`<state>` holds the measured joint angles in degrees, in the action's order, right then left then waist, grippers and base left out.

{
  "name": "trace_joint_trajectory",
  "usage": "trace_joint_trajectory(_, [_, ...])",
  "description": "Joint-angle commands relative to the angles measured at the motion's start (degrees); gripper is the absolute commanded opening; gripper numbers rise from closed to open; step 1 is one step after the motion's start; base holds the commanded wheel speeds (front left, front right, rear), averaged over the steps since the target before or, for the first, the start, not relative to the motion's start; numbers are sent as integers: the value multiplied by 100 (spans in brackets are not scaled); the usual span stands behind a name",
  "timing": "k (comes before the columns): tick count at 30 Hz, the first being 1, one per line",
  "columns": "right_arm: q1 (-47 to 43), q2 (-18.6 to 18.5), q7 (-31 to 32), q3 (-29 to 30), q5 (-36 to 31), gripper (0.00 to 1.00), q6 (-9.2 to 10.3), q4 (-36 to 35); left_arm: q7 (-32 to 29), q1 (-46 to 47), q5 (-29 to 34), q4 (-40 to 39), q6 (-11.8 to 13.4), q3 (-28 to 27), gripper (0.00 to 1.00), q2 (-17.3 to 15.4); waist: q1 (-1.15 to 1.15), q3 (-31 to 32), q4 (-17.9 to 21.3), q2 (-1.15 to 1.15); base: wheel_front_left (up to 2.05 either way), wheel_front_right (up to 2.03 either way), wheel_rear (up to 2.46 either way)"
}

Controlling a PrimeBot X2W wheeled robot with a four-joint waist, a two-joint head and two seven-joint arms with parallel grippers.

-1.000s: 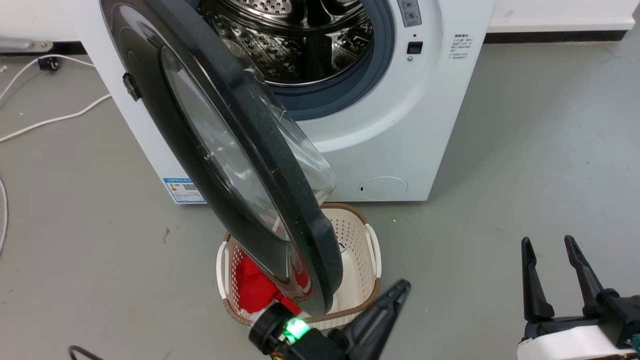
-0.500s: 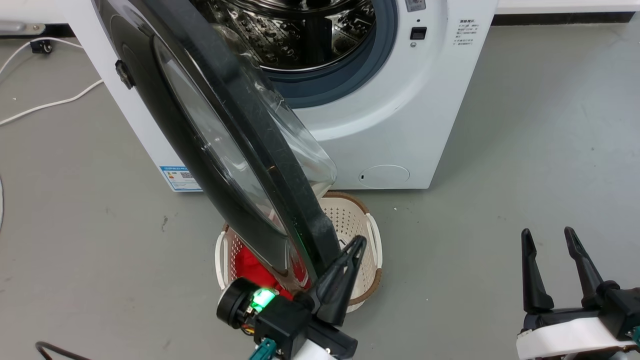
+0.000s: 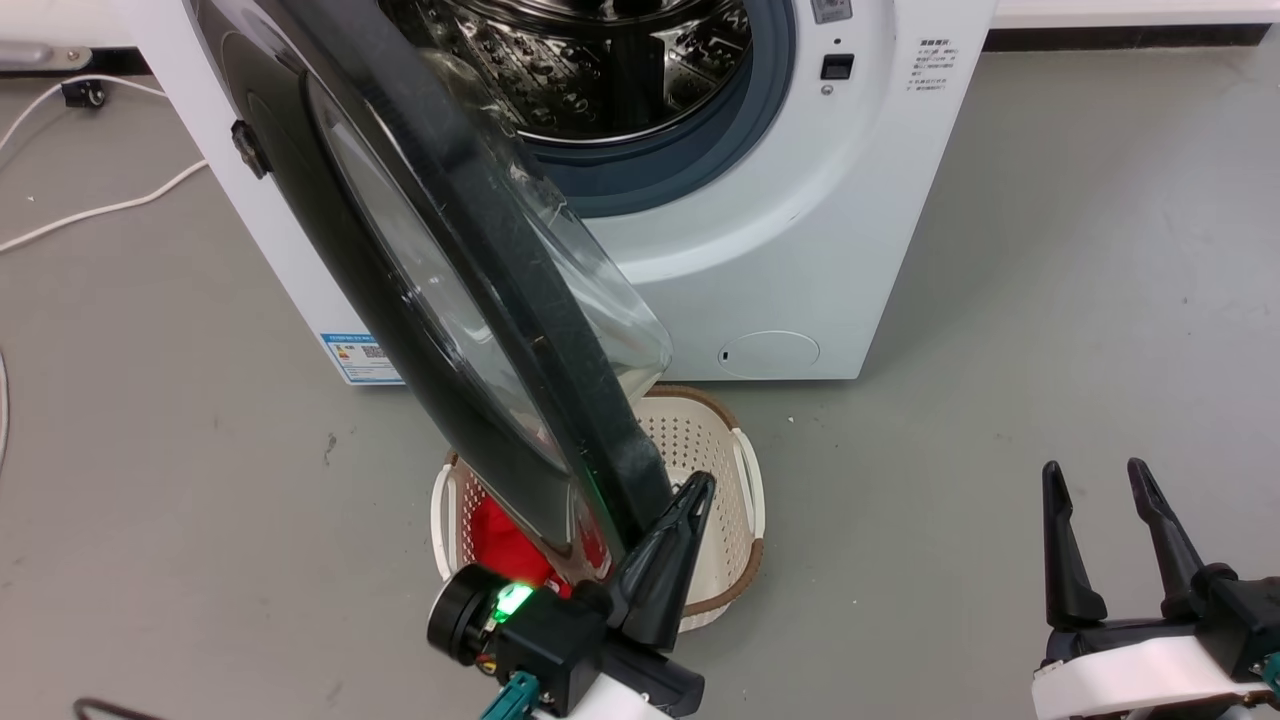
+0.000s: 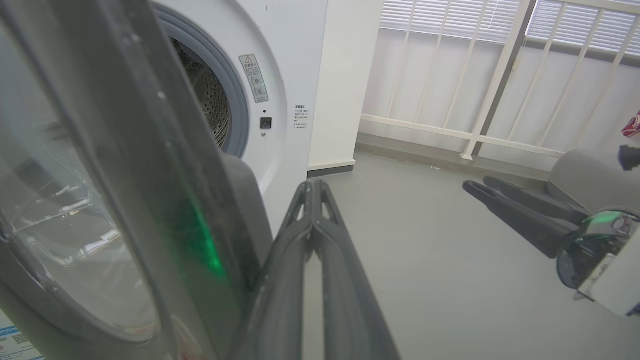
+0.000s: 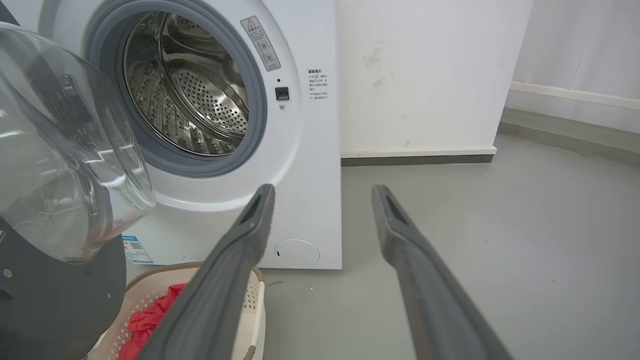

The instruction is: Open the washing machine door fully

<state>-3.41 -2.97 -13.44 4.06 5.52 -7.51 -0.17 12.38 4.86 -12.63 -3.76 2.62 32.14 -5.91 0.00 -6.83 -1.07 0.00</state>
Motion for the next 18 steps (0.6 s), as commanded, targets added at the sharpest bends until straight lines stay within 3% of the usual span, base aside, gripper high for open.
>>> trace_joint_trajectory(1, [49,19,-4,8,-4,100,4,9,43,-104,-41,-50,139,-161,0,-53,0,32,-3,0,0,0,0])
trace_joint_trajectory(18, [-170,17,69,123,-86,100,4,-87,-261,-1148,-75,-876,732,-361,0,-415,0,333,-502,0,0,0,0])
